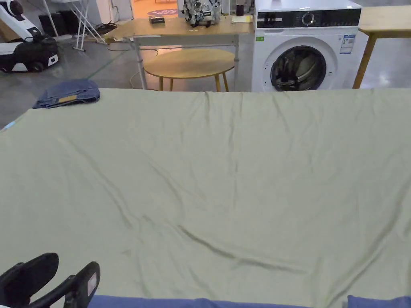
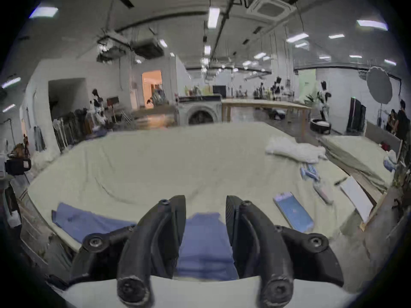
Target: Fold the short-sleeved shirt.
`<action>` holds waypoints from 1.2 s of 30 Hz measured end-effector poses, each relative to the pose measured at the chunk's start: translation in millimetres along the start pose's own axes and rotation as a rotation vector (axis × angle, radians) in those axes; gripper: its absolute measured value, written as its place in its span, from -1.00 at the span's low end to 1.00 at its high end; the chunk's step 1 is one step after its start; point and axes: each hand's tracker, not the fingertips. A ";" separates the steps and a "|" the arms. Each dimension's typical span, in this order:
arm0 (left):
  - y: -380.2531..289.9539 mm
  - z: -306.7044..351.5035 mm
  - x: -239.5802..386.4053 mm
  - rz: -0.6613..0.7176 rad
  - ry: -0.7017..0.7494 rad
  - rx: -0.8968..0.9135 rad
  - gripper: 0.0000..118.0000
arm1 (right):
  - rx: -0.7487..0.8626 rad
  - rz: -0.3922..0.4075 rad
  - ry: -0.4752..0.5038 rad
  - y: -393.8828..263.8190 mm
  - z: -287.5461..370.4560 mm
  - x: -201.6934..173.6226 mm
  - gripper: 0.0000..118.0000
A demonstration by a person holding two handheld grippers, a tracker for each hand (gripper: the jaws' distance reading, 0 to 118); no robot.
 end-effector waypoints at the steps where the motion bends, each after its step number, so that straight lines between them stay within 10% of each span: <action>1: -1.1 2.5 7.7 -0.031 0.005 0.036 -0.12 | 0.009 -0.006 0.020 3.9 -5.0 -8.6 -0.34; 3: -8.2 4.7 28.4 -0.116 0.106 0.126 -0.25 | 0.042 0.011 0.106 4.7 -15.0 -22.3 -0.59; 5: -1.5 2.2 26.6 -0.070 0.113 0.120 -0.94 | 0.008 0.046 0.149 3.3 -29.4 -33.8 -1.00; 16: -14.9 -12.1 -95.6 0.309 -0.096 -0.105 -1.00 | -0.036 0.051 0.250 -7.5 -41.4 -50.0 -1.00; 20: -62.5 -61.9 -160.3 0.549 -0.274 -0.318 0.07 | -0.083 0.033 0.237 -16.2 -40.0 -38.1 -1.00; 36: -175.8 -180.7 -224.0 0.867 -0.433 -0.445 0.13 | -0.183 -0.103 0.183 -36.7 -37.0 -14.7 -1.00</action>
